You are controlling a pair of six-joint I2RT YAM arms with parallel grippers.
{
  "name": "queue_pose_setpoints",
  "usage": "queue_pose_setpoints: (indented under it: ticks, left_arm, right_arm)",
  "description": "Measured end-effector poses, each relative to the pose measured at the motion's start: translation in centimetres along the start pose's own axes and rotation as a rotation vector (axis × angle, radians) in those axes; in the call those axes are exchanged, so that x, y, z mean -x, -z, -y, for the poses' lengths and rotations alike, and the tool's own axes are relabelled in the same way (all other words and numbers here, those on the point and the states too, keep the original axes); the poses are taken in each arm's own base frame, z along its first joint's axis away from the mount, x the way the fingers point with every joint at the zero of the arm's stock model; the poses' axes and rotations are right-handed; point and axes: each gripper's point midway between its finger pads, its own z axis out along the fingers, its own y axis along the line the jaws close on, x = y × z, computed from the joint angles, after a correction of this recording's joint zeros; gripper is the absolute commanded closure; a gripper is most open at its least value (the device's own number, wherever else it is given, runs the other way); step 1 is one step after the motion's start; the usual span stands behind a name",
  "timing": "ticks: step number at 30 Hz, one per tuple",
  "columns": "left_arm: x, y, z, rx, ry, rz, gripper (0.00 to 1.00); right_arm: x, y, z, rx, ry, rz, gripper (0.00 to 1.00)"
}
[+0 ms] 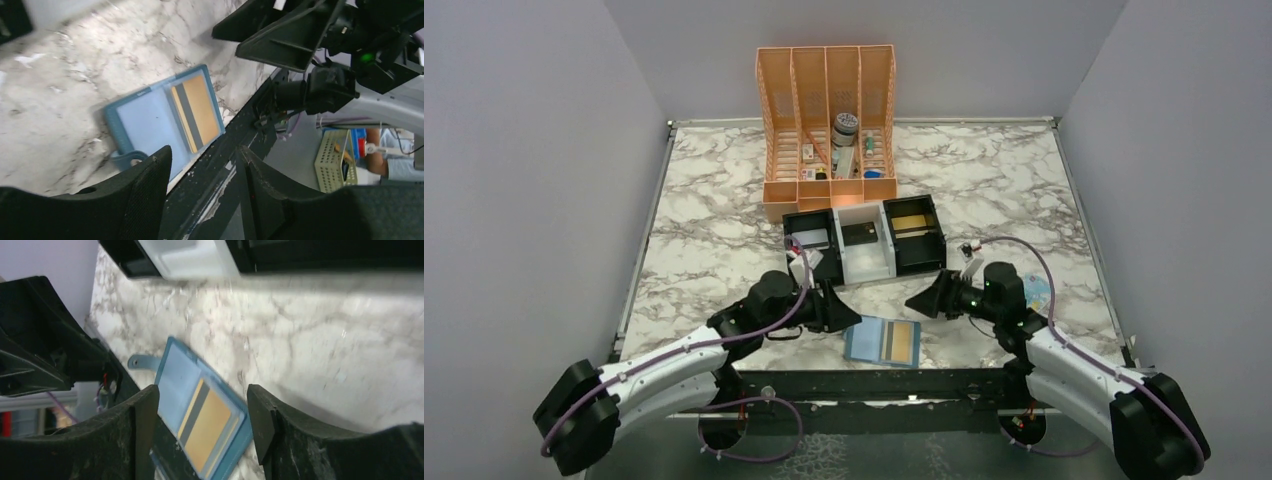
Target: Take the credit cards out of the card holder
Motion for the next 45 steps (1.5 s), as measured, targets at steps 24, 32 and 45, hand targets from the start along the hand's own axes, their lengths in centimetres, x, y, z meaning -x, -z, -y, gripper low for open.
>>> queue_pose_setpoints:
  ticks: [24, 32, 45]
  left_arm:
    - [-5.5, -5.7, -3.2, 0.264, -0.137, -0.134, 0.58]
    - [-5.0, -5.9, -3.2, 0.269, -0.139, -0.099, 0.59]
    - [-6.0, -6.4, -3.1, 0.247, -0.157, -0.13, 0.65]
  right_arm:
    - [-8.3, 1.6, -0.7, 0.082, -0.127, -0.349, 0.72]
    - [-9.7, 1.4, 0.0, 0.069, -0.147, -0.415, 0.74]
    - [-8.0, 1.4, -0.9, 0.078, -0.101, -0.355, 0.73]
